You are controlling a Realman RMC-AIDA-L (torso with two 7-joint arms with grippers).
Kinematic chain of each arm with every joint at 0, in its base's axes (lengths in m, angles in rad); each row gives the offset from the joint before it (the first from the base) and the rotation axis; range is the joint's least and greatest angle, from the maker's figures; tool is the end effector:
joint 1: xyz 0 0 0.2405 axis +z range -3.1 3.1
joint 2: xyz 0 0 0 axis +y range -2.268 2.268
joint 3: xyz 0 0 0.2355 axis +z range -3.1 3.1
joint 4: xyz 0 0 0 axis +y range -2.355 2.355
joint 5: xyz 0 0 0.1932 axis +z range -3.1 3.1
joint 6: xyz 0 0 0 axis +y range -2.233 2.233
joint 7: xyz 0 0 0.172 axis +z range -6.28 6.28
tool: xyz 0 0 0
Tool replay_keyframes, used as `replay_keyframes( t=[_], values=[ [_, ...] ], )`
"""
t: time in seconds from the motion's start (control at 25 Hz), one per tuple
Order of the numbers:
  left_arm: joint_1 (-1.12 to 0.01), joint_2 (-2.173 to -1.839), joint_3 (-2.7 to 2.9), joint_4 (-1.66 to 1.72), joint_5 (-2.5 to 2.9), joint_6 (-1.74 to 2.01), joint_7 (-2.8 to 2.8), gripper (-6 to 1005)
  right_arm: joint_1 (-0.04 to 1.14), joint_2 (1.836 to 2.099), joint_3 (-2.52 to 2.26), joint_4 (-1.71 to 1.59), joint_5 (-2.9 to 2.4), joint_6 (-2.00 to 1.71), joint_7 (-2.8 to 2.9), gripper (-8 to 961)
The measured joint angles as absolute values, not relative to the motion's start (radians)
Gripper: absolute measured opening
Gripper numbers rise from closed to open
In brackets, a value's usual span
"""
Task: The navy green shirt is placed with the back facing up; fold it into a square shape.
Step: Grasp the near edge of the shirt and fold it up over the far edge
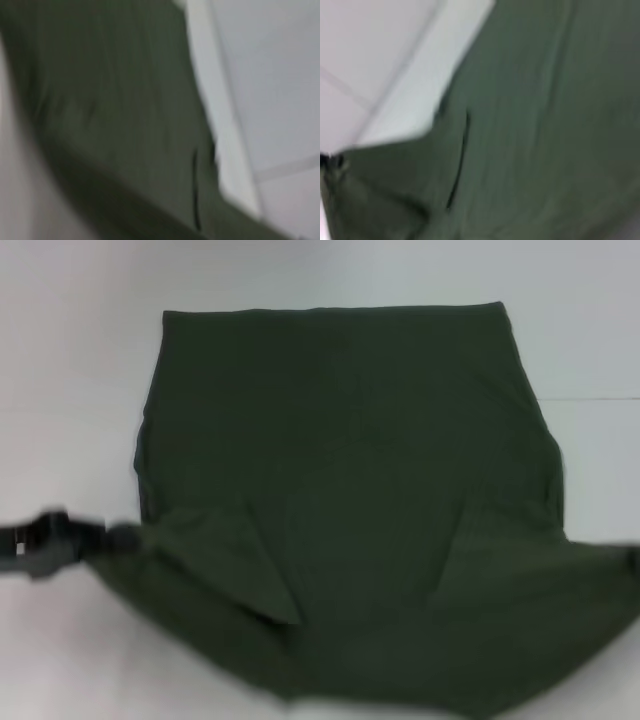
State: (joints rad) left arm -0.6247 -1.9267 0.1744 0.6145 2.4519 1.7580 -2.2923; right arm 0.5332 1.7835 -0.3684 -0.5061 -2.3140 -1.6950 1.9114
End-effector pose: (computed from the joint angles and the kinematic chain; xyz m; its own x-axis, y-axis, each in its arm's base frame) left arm -0.2667 0.3200 0.0563 0.0541 0.9062 0.4194 0.9516 -0.1741 0.2534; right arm 0.3043 0.3084 0.0869 0.3983 -0.7996 -0.4494 -0.8945 -0.4470 0.0024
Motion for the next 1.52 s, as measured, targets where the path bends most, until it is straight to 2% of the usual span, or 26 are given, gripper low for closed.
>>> replay_keyframes(
  t=[0.12,0.28,0.48,0.8,1.12,1.36,1.52],
  values=[
    [-0.662,-1.922,0.126,0.547,2.331,1.631,-2.295,6,0.565,1.775,-0.322,-0.510,-2.264,-1.650,1.921,23],
    [-0.699,-1.926,0.128,0.501,2.243,1.521,-2.257,6,0.601,1.781,-0.314,-0.508,-2.195,-1.541,1.924,25],
    [-0.756,-1.936,0.128,0.402,2.134,1.311,-2.159,6,0.655,1.809,-0.325,-0.495,-2.109,-1.360,1.905,29],
    [-0.806,-2.010,0.125,0.336,1.991,1.021,-1.943,7,0.753,1.868,-0.323,-0.428,-2.086,-1.059,1.803,35],
    [-0.838,-2.043,0.127,0.285,1.888,0.869,-1.771,6,0.811,1.938,-0.324,-0.385,-2.015,-0.817,1.648,42],
    [-0.862,-2.078,0.125,0.278,1.868,0.783,-1.677,6,0.843,1.959,-0.324,-0.325,-2.002,-0.677,1.586,46],
    [-0.874,-2.086,0.124,0.247,1.831,0.757,-1.583,7,0.850,1.967,-0.336,-0.320,-2.002,-0.639,1.585,50]
  ],
)
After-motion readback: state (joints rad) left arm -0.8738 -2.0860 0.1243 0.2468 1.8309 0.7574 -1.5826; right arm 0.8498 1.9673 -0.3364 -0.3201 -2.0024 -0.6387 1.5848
